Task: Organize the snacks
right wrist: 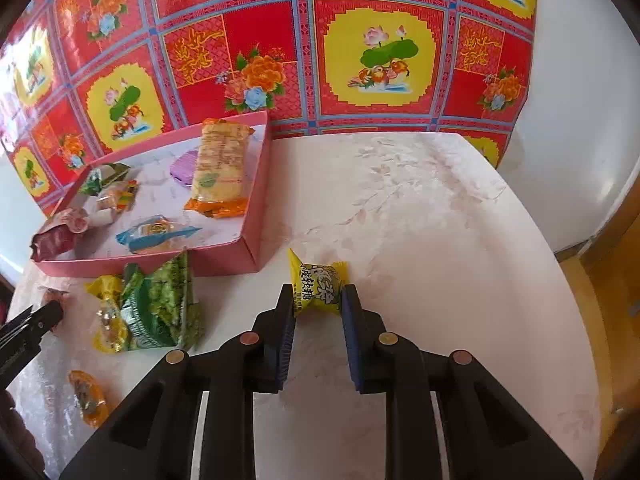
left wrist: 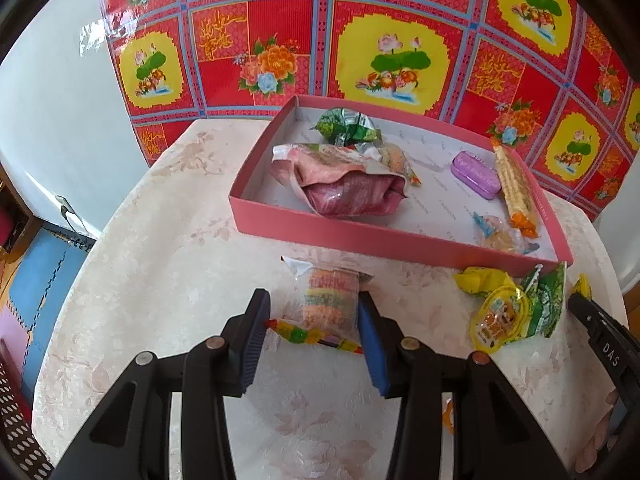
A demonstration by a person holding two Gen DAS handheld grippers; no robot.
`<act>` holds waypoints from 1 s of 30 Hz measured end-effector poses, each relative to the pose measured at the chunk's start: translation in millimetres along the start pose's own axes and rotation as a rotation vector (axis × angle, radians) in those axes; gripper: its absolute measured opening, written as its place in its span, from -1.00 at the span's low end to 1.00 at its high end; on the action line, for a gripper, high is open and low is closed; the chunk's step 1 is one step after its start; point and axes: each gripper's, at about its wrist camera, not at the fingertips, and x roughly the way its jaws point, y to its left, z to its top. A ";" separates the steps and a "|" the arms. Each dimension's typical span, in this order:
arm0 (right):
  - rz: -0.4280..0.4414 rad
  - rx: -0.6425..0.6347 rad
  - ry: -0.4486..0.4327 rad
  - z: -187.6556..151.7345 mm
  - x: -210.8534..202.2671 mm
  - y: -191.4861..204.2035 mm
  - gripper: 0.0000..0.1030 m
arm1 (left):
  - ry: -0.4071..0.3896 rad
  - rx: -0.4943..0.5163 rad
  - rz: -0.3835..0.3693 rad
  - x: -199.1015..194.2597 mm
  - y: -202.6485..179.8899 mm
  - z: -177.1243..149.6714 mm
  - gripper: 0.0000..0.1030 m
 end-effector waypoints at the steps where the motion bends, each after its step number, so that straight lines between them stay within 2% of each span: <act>1: 0.001 -0.002 -0.009 0.0 -2.4 0.8 -0.59 | -0.004 0.002 0.000 -0.9 0.0 0.0 -0.11; 15: 0.087 -0.041 -0.071 5.4 -32.6 21.9 -0.60 | -0.056 0.035 -0.017 -15.7 -1.7 -3.0 -0.11; 30: 0.148 -0.063 -0.096 17.1 -41.5 40.4 -0.60 | -0.100 0.077 -0.043 -19.2 -8.3 4.7 -0.11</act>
